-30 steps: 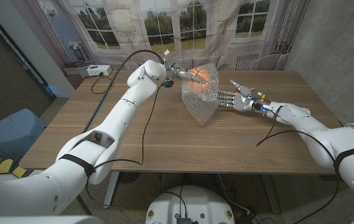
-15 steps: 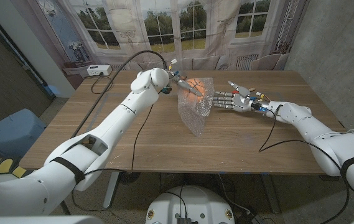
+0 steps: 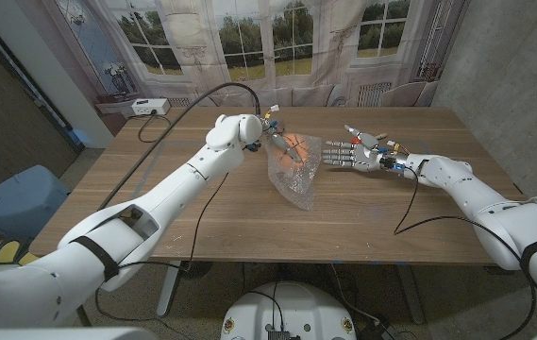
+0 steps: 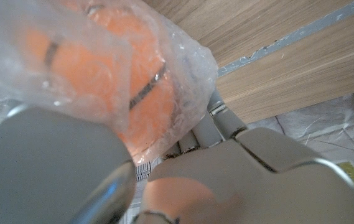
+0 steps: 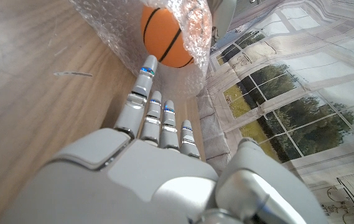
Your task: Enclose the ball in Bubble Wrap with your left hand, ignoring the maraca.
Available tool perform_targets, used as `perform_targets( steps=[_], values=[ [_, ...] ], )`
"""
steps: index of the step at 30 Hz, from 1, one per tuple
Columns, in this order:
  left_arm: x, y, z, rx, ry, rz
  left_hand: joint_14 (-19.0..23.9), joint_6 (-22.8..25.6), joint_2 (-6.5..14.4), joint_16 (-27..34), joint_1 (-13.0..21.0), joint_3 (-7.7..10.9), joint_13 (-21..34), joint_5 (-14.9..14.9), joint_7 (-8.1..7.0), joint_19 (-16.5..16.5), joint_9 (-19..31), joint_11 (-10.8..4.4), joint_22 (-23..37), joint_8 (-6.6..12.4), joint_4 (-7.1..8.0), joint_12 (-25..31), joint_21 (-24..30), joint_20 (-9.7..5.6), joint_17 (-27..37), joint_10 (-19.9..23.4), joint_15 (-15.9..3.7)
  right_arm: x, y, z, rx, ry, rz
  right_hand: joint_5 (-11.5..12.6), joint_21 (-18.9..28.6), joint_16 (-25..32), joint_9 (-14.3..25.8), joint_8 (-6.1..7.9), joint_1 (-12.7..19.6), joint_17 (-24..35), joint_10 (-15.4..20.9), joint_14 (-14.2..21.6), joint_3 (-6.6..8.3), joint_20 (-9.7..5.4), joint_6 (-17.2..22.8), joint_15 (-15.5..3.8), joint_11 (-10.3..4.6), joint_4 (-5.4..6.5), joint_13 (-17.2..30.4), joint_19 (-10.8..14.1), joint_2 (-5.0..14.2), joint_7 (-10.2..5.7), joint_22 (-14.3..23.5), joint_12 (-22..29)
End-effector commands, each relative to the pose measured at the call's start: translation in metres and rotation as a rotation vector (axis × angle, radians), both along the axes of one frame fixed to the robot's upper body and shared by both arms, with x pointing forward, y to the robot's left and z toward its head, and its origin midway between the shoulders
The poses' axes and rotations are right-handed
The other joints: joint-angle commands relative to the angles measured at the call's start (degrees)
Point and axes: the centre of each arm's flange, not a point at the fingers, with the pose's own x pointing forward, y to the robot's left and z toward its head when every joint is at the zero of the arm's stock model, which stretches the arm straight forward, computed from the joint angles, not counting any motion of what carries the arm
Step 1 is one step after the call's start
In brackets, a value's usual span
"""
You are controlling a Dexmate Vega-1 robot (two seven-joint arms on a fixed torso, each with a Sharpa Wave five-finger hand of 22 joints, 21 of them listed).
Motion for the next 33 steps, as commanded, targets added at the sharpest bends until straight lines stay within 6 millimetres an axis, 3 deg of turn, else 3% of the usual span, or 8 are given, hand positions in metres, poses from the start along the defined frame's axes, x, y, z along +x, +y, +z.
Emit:
perform_targets(
  steps=[1,12,17,21,23,27,28,33],
  values=[
    [0.003,-0.005,-0.017,0.152,-0.013,0.056,0.2,7.8,26.6,-0.3,27.0,10.95,0.2,0.4,-2.53,-0.3,0.1,-3.2,0.0,0.14,-10.66,0.0,0.6,-1.55,0.3,3.7,-0.23,0.001,-0.002,-0.001,0.005,-0.016,-0.018,0.4,-0.2,0.0,0.2,0.13,-0.1,0.1,-0.3,-0.3,0.44,-0.31,-0.3,-0.16,0.03,0.23,0.3,-0.4,0.17,0.1,0.1,0.2],
    [-0.003,-0.018,-0.03,0.338,-0.128,0.112,0.1,8.2,26.3,-0.4,26.8,10.84,1.0,0.4,-3.07,-2.0,0.0,-3.52,-0.3,-0.19,-10.69,-0.2,1.4,-1.21,0.8,3.3,-0.35,-0.004,0.003,0.02,0.022,-0.176,-0.057,0.3,-1.9,0.0,0.1,0.39,0.1,0.1,0.0,-2.0,0.75,-0.72,0.2,-0.23,0.03,0.16,0.4,-5.3,0.19,-0.27,0.2,0.7],
    [-0.006,-0.023,-0.033,0.405,-0.175,0.121,-1.6,8.4,25.4,-0.1,27.6,9.87,3.3,0.3,-3.43,-5.5,0.0,-3.59,-0.1,-1.02,-11.07,0.4,2.2,0.03,2.8,1.9,-0.53,-0.004,0.005,0.025,0.026,-0.197,-0.05,0.3,-2.0,0.0,0.1,0.38,0.2,0.1,-0.2,-2.4,0.85,-0.86,0.1,-0.24,0.02,0.1,0.4,-6.0,0.22,-0.53,0.2,0.7],
    [-0.01,-0.027,-0.034,0.463,-0.222,0.13,-8.7,0.9,24.4,-0.8,26.0,7.06,5.5,0.2,-4.76,-11.7,0.3,-3.49,-0.6,-6.9,-9.87,-0.7,3.3,1.43,7.1,-4.5,-0.47,-0.004,0.004,0.025,0.03,-0.198,-0.057,0.3,-2.0,0.0,0.1,0.38,0.3,0.1,-0.2,-2.5,0.91,-0.9,0.1,-0.24,0.02,0.07,0.4,-6.1,0.24,-0.62,0.2,0.7],
    [-0.012,-0.028,-0.033,0.48,-0.238,0.134,-17.0,-5.2,23.9,-5.4,20.7,5.19,3.7,0.2,-5.65,-17.8,0.2,-3.24,-1.4,-11.27,-7.84,-3.8,1.0,3.59,6.2,-11.0,0.7,-0.003,0.005,0.026,0.03,-0.197,-0.057,0.3,-1.9,0.1,0.1,0.38,0.3,0.1,-0.2,-2.5,0.93,-0.89,0.1,-0.24,0.02,0.06,0.4,-6.1,0.24,-0.61,0.2,0.7],
    [-0.015,-0.028,-0.031,0.504,-0.272,0.134,-32.6,-17.4,22.5,-10.9,15.5,3.43,0.9,0.5,-6.87,-29.0,-0.2,-1.18,-1.9,-18.65,-7.09,-9.0,-5.2,7.92,2.5,-20.5,4.4,-0.002,0.006,0.027,0.028,-0.202,-0.053,0.3,-1.9,0.1,0.1,0.37,0.4,0.1,-0.2,-2.5,0.96,-0.9,0.1,-0.23,0.02,0.04,0.4,-6.1,0.23,-0.66,0.2,0.7],
    [-0.015,-0.028,-0.031,0.512,-0.28,0.135,-37.5,-21.0,21.9,-11.3,14.3,2.89,0.2,0.6,-6.62,-32.0,-0.4,-0.94,-1.9,-19.65,-7.0,-11.1,-7.2,9.67,1.2,-23.9,6.0,-0.002,0.006,0.028,0.028,-0.203,-0.052,0.3,-1.9,0.2,0.1,0.37,0.4,0.1,-0.2,-2.5,0.97,-0.93,0.1,-0.22,0.02,0.02,0.4,-6.1,0.22,-0.68,0.2,0.7],
    [-0.019,-0.028,-0.03,0.537,-0.335,0.147,-50.2,-31.5,20.6,-11.2,11.5,1.06,-1.6,1.4,-6.61,-37.6,-0.8,0.79,-1.9,-20.2,-7.09,-15.7,-12.0,11.45,-2.8,-32.3,10.6,0.0,0.007,0.03,0.025,-0.205,-0.049,0.3,-1.8,0.3,0.1,0.35,0.4,0.1,-0.2,-2.4,1.0,-0.99,0.1,-0.26,0.02,-0.01,0.4,-6.0,0.17,-0.72,0.2,0.7]
  ],
)
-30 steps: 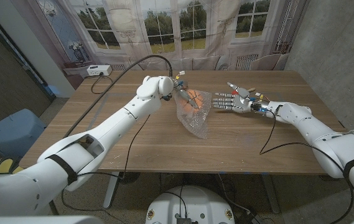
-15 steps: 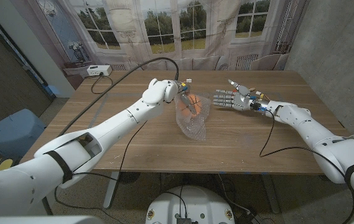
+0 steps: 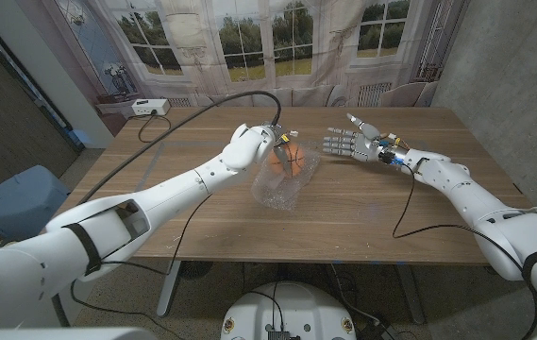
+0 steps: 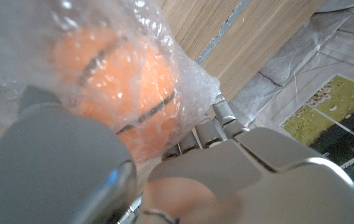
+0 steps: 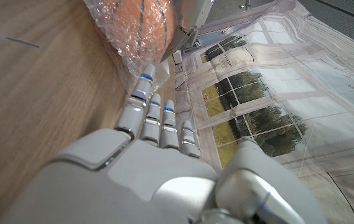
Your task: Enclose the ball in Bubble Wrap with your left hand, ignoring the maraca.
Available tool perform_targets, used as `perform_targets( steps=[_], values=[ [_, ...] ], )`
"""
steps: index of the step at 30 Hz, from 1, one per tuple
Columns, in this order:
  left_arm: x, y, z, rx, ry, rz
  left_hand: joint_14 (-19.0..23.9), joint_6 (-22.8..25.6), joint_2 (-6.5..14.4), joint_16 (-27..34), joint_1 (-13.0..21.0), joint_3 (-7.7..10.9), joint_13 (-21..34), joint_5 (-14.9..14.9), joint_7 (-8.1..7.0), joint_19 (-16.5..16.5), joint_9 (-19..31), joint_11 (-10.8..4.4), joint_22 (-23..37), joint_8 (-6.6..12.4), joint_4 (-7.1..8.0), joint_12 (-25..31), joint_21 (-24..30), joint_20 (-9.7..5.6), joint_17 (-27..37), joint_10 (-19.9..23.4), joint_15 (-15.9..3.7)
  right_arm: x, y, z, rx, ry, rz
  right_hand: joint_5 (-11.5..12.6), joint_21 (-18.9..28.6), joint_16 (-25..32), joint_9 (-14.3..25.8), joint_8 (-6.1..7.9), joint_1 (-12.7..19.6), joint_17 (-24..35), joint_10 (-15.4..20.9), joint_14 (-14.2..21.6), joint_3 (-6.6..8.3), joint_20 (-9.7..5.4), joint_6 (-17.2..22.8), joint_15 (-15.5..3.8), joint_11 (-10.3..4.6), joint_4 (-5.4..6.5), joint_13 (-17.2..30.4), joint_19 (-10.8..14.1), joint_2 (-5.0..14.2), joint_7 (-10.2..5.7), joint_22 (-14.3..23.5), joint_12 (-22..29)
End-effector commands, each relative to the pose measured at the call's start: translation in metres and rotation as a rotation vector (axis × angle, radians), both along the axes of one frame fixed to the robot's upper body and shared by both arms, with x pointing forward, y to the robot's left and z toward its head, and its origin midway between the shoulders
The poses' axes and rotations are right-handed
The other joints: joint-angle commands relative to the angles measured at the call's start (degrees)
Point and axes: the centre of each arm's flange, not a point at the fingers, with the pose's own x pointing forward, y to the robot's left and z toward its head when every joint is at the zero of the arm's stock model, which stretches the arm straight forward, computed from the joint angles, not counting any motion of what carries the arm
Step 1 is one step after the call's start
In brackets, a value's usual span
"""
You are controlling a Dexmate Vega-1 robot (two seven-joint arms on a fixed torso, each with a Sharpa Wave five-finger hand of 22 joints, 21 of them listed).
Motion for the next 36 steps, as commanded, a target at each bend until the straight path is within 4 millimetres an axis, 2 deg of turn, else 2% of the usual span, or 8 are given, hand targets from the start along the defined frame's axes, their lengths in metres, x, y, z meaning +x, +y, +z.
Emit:
perform_targets(
  steps=[1,3,8,17,19,24,30,36],
  values=[
    [-0.009,-0.003,0.0,0.1,-0.114,0.006,-8.8,-7.0,13.9,-0.1,12.4,-0.92,-1.1,0.9,0.35,-4.0,-0.2,1.21,0.0,-0.09,-0.24,-2.8,-3.4,1.44,-2.8,-6.1,0.65,0.003,0.003,0.007,-0.004,-0.02,0.007,0.3,0.1,0.3,0.1,0.33,0.3,0.1,-0.3,-0.1,0.54,0.04,0.3,-0.06,0.02,-0.01,0.1,0.0,0.01,-0.42,0.2,0.3],
    [-0.01,-0.002,0.001,0.097,-0.128,0.002,-10.8,-8.6,13.9,0.0,12.0,-1.26,-1.4,1.1,0.81,-4.9,-0.3,1.29,0.0,-0.06,-0.24,-3.2,-4.4,1.91,-3.6,-7.5,1.36,0.003,0.004,0.008,-0.005,-0.021,0.009,0.3,0.1,0.3,0.1,0.31,0.3,0.1,-0.3,-0.1,0.55,0.02,0.3,-0.07,0.03,-0.02,0.1,-0.1,-0.01,-0.51,0.2,0.3],
    [-0.011,0.001,0.005,0.087,-0.142,-0.002,-12.4,-10.0,14.0,0.3,10.7,-1.83,-1.8,1.3,0.73,-5.7,-0.3,1.34,0.0,0.06,0.19,-3.3,-5.5,2.25,-4.6,-8.9,1.92,0.005,0.006,0.01,-0.011,-0.02,0.016,0.2,0.2,0.4,0.1,0.25,0.3,0.1,-0.3,0.0,0.56,-0.08,0.1,-0.14,0.02,-0.04,0.1,0.0,-0.07,-0.65,0.2,0.3],
    [-0.015,0.005,0.016,0.045,-0.142,-0.001,-18.6,-16.0,15.7,0.4,4.2,-3.58,-3.2,1.1,2.26,-10.4,-0.5,3.47,0.1,-0.04,3.02,-3.6,-10.0,4.11,-7.4,-15.8,4.91,0.006,0.006,0.012,-0.011,-0.023,0.014,0.2,0.4,0.5,0.1,0.26,0.2,0.2,-0.4,0.2,0.54,-0.1,0.1,-0.12,0.02,-0.03,0.1,0.1,-0.19,-0.58,0.2,0.3],
    [-0.016,0.007,0.019,0.028,-0.141,0.0,-19.7,-17.0,16.1,0.3,3.3,-3.69,-3.4,1.0,2.4,-11.0,-0.5,3.9,0.1,-0.1,3.41,-3.6,-10.6,4.35,-7.7,-16.7,5.4,0.006,0.006,0.013,-0.012,-0.024,0.014,0.2,0.4,0.5,0.1,0.29,0.2,0.2,-0.4,0.1,0.53,-0.18,0.1,-0.23,0.03,-0.02,0.1,0.1,-0.2,-0.6,0.2,0.3],
    [-0.018,0.008,0.025,0.014,-0.149,0.008,-23.9,-20.6,16.6,0.3,0.0,-4.45,-4.2,0.7,2.32,-15.2,-0.6,5.17,0.2,-0.06,4.55,-3.5,-13.9,5.24,-9.1,-20.5,7.1,0.006,0.007,0.014,-0.014,-0.027,0.018,0.2,0.4,0.6,0.1,0.3,0.2,0.2,-0.4,0.2,0.52,-0.13,0.2,-0.16,0.03,0.0,0.1,0.2,-0.24,-0.56,0.2,0.3],
    [-0.018,0.009,0.031,-0.007,-0.117,0.003,-31.6,-28.7,17.1,0.5,-6.9,-6.38,-5.3,0.3,2.46,-20.9,-0.6,8.0,0.4,-0.11,7.07,-3.6,-19.3,5.41,-11.1,-28.7,10.52,0.006,0.008,0.015,-0.01,-0.026,0.021,0.2,0.6,0.7,0.1,0.31,0.1,0.2,-0.4,0.3,0.52,-0.22,0.2,-0.2,0.03,0.03,0.1,0.4,-0.28,-0.6,0.2,0.4],
    [-0.014,0.011,0.031,-0.003,-0.055,0.018,-34.8,-31.6,15.7,0.7,-11.9,-8.83,-5.8,0.6,2.25,-22.5,-0.6,8.78,0.5,0.12,8.95,-3.3,-21.5,5.45,-11.8,-31.9,11.83,0.006,0.007,0.014,0.002,-0.027,0.013,0.2,0.7,0.8,0.1,0.34,0.0,0.2,-0.3,0.4,0.49,-0.29,0.2,-0.26,0.03,0.09,0.1,0.5,-0.31,-0.71,0.2,0.4]
  ],
)
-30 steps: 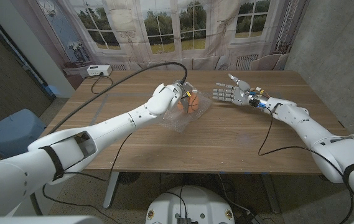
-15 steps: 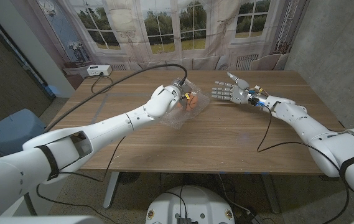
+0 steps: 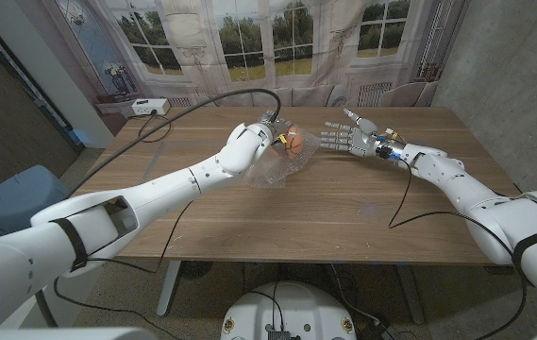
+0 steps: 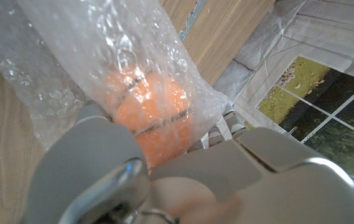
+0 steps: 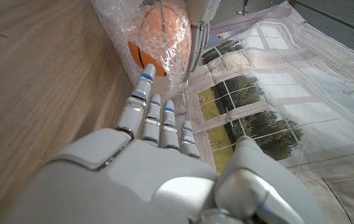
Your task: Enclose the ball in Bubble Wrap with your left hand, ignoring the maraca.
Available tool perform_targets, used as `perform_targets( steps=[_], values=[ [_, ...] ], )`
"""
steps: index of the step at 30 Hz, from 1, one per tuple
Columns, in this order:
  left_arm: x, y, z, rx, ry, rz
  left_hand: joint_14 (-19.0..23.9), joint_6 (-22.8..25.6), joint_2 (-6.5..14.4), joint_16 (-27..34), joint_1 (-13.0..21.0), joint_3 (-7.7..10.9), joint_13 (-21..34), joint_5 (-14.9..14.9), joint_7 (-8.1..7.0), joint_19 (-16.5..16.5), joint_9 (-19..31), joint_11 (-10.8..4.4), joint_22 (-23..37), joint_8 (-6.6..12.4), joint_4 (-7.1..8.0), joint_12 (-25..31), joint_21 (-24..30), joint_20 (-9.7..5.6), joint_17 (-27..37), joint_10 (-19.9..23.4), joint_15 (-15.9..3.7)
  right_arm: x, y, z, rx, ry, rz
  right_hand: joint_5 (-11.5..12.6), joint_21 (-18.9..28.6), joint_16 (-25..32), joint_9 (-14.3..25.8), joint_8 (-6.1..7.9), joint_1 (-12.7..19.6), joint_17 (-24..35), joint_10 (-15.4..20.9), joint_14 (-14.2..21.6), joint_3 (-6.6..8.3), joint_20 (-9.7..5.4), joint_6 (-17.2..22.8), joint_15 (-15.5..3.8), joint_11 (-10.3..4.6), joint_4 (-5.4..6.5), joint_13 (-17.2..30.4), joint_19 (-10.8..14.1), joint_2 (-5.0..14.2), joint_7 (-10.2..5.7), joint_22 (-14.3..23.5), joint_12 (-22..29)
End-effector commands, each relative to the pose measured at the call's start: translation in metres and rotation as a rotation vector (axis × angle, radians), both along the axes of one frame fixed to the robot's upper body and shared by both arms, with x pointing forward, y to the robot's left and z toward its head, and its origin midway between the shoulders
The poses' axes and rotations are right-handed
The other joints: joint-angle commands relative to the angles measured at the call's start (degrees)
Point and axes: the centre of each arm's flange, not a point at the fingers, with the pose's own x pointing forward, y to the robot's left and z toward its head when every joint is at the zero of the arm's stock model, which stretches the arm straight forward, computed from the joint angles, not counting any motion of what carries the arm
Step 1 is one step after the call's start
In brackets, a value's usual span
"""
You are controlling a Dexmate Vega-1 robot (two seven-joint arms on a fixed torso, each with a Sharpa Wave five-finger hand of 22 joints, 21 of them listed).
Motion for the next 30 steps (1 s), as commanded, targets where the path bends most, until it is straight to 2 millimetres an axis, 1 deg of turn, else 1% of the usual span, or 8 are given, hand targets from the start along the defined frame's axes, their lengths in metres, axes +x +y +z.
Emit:
perform_targets(
  steps=[1,5,7,9,12,15,24,30],
  values=[
    [0.003,0.004,0.005,-0.015,0.085,0.016,-2.8,-2.7,-1.6,0.5,-3.9,-1.14,-0.2,0.1,0.09,-10.8,0.2,0.58,0.3,0.24,2.34,0.3,-1.7,0.52,-0.4,-3.0,1.01,0.0,-0.001,0.001,0.014,-0.003,-0.005,0.2,0.4,0.5,0.1,0.35,0.0,0.2,-0.1,0.5,0.33,-0.18,0.6,-0.25,0.23,0.27,0.1,0.4,-0.3,-0.41,0.2,0.4],
    [0.006,0.004,0.003,-0.005,0.142,0.033,-5.1,-3.6,-2.5,0.5,-5.9,-2.46,-0.6,0.7,0.57,-12.6,0.2,1.34,0.4,0.89,3.0,0.5,-3.4,0.48,-0.8,-4.9,1.65,0.0,-0.001,0.001,0.033,-0.011,-0.005,0.2,0.6,0.7,0.1,0.41,-0.1,0.2,0.0,0.8,0.31,-0.18,0.7,-0.23,0.23,0.33,0.1,0.8,-0.31,-0.43,0.2,0.5],
    [0.006,0.004,0.003,-0.001,0.141,0.038,-2.3,1.7,-1.4,2.0,-5.4,-2.1,-1.2,1.1,2.18,-12.0,0.2,0.17,0.5,2.68,2.44,3.2,-4.7,0.39,-1.7,0.8,0.69,0.0,0.0,0.002,0.039,-0.015,-0.006,0.2,0.8,0.8,0.1,0.44,-0.2,0.2,0.1,1.1,0.3,-0.18,0.8,-0.32,0.22,0.37,0.1,1.2,-0.31,-0.39,0.2,0.5],
    [0.005,0.005,0.004,-0.002,0.131,0.032,-0.6,5.5,-0.6,2.4,-4.2,-1.42,-1.6,1.1,2.55,-10.9,0.3,-0.28,0.5,3.72,1.59,3.7,-5.1,0.33,-2.1,2.3,0.15,0.001,0.0,0.002,0.042,-0.015,-0.005,0.2,0.8,0.9,0.1,0.43,-0.2,0.2,0.2,1.3,0.3,-0.24,0.8,-0.42,0.22,0.4,0.1,1.2,-0.32,-0.39,0.2,0.6],
    [0.003,0.006,0.007,0.002,0.123,0.033,2.8,17.8,1.1,2.9,-0.7,0.67,-2.6,0.4,2.16,-6.5,0.9,-1.08,0.5,7.38,-1.41,4.9,-5.6,0.34,-2.8,5.6,-0.64,0.001,0.001,0.002,0.052,-0.014,-0.002,0.2,0.9,0.9,0.1,0.4,-0.3,0.2,0.1,1.5,0.29,-0.28,0.7,-0.53,0.21,0.43,0.1,1.3,-0.32,-0.39,0.2,0.5],
    [0.004,0.008,0.012,0.006,0.175,0.059,3.1,15.6,0.4,2.7,-0.1,0.67,-2.9,0.2,3.71,-5.9,1.0,-0.65,0.5,6.11,-2.31,4.5,-6.0,0.43,-2.8,4.8,-0.5,0.002,0.001,0.002,0.053,-0.011,-0.002,0.2,0.9,1.0,0.1,0.34,-0.4,0.2,0.0,1.7,0.27,-0.35,0.6,-0.53,0.22,0.49,0.1,1.5,-0.33,-0.6,0.2,0.5],
    [0.001,0.004,0.02,0.087,0.178,0.141,2.6,23.1,1.2,1.9,3.2,2.66,-3.4,0.0,7.26,-5.3,1.5,-0.4,0.6,8.0,-5.47,4.9,-7.7,0.43,-2.8,6.1,-0.85,0.001,0.002,0.003,0.07,-0.018,-0.004,0.2,1.0,1.1,0.1,0.25,-0.6,0.2,0.0,1.9,0.22,-0.4,0.3,-0.54,0.22,0.62,0.1,1.6,-0.34,-0.73,0.2,0.5],
    [0.002,0.0,0.021,0.15,0.2,0.233,-3.0,14.8,-4.8,0.8,-1.6,-1.34,-3.8,1.3,10.55,-8.9,1.6,1.98,0.6,3.22,-5.55,2.5,-11.8,0.56,-2.3,-0.8,0.73,0.0,0.001,0.003,0.086,-0.022,-0.011,0.2,1.0,1.2,0.1,0.27,-0.7,0.3,0.0,2.2,0.18,-0.43,0.4,-0.75,0.22,0.7,0.1,1.7,-0.35,-0.77,0.2,0.5]
  ],
)
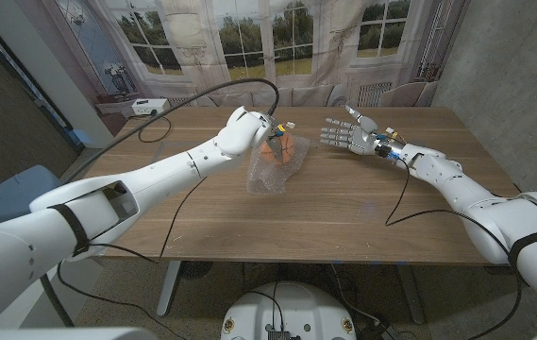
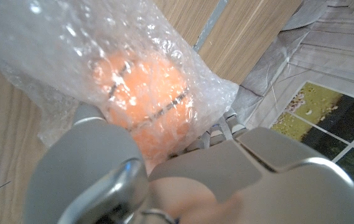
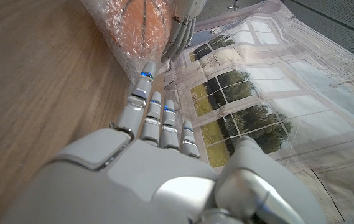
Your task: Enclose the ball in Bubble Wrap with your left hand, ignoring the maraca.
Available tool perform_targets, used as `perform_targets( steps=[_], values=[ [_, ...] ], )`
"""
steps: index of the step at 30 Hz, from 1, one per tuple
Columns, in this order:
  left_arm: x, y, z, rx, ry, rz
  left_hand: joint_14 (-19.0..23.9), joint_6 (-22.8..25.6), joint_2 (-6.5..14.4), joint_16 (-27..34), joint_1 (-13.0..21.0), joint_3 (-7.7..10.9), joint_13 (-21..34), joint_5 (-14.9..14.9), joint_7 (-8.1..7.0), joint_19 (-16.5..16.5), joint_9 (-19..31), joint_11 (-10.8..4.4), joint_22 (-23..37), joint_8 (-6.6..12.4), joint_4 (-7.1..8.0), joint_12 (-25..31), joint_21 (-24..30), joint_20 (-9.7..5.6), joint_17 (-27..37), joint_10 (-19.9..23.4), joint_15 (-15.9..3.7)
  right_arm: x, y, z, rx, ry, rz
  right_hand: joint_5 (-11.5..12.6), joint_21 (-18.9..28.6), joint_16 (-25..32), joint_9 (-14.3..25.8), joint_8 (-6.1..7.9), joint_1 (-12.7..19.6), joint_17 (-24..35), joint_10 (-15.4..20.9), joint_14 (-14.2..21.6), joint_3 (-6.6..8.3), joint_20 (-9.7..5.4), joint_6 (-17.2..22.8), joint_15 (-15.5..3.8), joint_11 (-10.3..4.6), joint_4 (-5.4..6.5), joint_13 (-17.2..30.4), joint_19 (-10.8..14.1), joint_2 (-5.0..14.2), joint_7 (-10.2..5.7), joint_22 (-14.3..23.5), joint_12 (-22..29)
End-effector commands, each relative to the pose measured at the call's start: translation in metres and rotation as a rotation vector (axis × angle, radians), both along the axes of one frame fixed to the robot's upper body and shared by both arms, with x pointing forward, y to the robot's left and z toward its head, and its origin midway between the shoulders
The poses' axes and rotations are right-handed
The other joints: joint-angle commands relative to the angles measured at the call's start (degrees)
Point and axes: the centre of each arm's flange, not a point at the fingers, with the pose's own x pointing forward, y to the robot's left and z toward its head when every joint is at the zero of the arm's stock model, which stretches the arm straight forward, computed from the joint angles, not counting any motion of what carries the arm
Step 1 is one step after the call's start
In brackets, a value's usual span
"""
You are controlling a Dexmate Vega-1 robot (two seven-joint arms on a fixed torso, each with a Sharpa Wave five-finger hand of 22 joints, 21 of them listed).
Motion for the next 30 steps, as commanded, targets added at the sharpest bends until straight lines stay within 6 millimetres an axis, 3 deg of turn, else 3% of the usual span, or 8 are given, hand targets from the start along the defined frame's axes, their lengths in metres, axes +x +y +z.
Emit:
perform_targets(
  steps=[1,4,7,9,11,14,21,30],
  values=[
    [-0.001,-0.004,0.006,0.104,0.043,0.13,-2.7,-3.8,-5.1,-0.2,-4.4,-3.07,-0.1,1.4,1.56,-9.4,0.0,1.37,0.2,-2.12,0.77,-0.9,-2.0,0.47,0.4,-3.3,0.98,-0.001,0.0,0.0,0.03,-0.006,-0.008,0.2,0.4,0.4,0.1,0.05,-0.3,0.3,0.0,0.6,0.2,-0.14,0.1,0.02,0.21,0.24,0.1,0.4,0.04,-0.44,0.2,0.3],
    [0.0,-0.003,0.007,0.092,0.06,0.137,-5.8,-6.8,-8.8,-0.4,-7.6,-6.76,-0.2,3.5,2.62,-11.5,-0.2,2.6,0.2,-3.42,1.67,-1.9,-4.0,0.48,0.7,-7.0,2.34,-0.001,0.0,-0.001,0.038,-0.005,-0.012,0.3,0.4,0.4,0.1,0.05,-0.4,0.3,0.0,0.7,0.17,-0.2,0.1,0.02,0.21,0.28,0.1,0.5,0.03,-0.49,0.2,0.3],
    [0.001,-0.002,0.008,0.076,0.079,0.142,-8.0,-8.6,-11.2,-0.4,-10.3,-10.23,-0.3,6.0,4.01,-12.7,-0.3,3.38,0.3,-3.82,2.49,-2.2,-5.4,0.44,0.8,-9.7,3.13,-0.001,0.0,-0.002,0.044,-0.008,-0.016,0.3,0.4,0.4,0.1,0.05,-0.5,0.3,0.0,0.8,0.15,-0.23,0.0,0.0,0.21,0.33,0.1,0.5,0.02,-0.55,0.2,0.3],
    [0.001,0.0,0.008,0.057,0.099,0.139,-9.1,-9.3,-11.8,-0.4,-11.6,-11.94,-0.4,7.2,4.38,-13.4,-0.4,3.76,0.3,-3.91,2.92,-2.3,-6.1,0.43,0.9,-10.8,3.37,-0.001,0.0,-0.002,0.047,-0.007,-0.017,0.3,0.4,0.4,0.1,0.05,-0.5,0.3,0.0,0.8,0.13,-0.22,0.0,0.02,0.21,0.36,0.1,0.6,0.01,-0.56,0.2,0.3],
    [0.001,0.001,0.009,0.045,0.105,0.137,-11.6,-11.2,-12.2,-0.4,-14.5,-15.67,-0.6,9.6,5.07,-14.2,-0.6,4.39,0.5,-4.09,3.83,-2.3,-7.2,0.44,0.9,-13.2,3.61,-0.002,0.0,-0.002,0.047,-0.006,-0.018,0.3,0.4,0.4,0.1,0.04,-0.6,0.3,0.0,0.8,0.12,-0.22,0.0,0.0,0.21,0.4,0.1,0.6,0.01,-0.53,0.2,0.3],
    [0.002,0.005,0.011,-0.003,0.142,0.12,-13.2,-12.1,-12.1,-0.4,-16.3,-18.21,-0.7,11.1,5.86,-14.6,-0.7,5.06,0.6,-4.05,4.43,-2.2,-7.9,0.43,1.0,-14.4,3.72,-0.002,0.0,-0.002,0.047,-0.008,-0.021,0.3,0.4,0.4,0.1,0.04,-0.6,0.3,0.0,0.8,0.09,-0.2,0.0,-0.02,0.21,0.45,0.1,0.6,-0.01,-0.57,0.2,0.3],
    [-0.001,0.013,0.021,-0.094,0.183,0.057,-14.2,-11.7,-11.7,-0.2,-18.0,-20.89,-0.9,12.6,6.31,-15.7,-0.8,6.24,0.6,-3.55,5.0,-1.8,-9.0,0.43,1.0,-14.9,3.76,-0.001,0.001,-0.001,0.045,-0.006,-0.018,0.3,0.5,0.4,0.1,0.05,-0.8,0.3,0.0,0.9,0.03,-0.21,0.0,0.07,0.21,0.55,0.1,0.7,-0.04,-0.58,0.2,0.3],
    [-0.009,0.023,0.041,-0.194,0.197,0.011,-15.9,-11.9,-11.0,-0.3,-18.6,-22.5,-1.1,13.7,6.54,-17.3,-0.8,7.26,0.6,-3.54,5.25,-1.6,-10.3,0.44,0.9,-15.6,3.76,0.0,0.003,-0.001,0.045,-0.007,-0.016,0.4,0.5,0.4,0.1,0.07,-1.0,0.3,0.2,0.9,-0.02,-0.24,0.0,0.01,0.19,0.67,0.1,0.7,-0.07,-0.63,0.2,0.4]
  ],
)
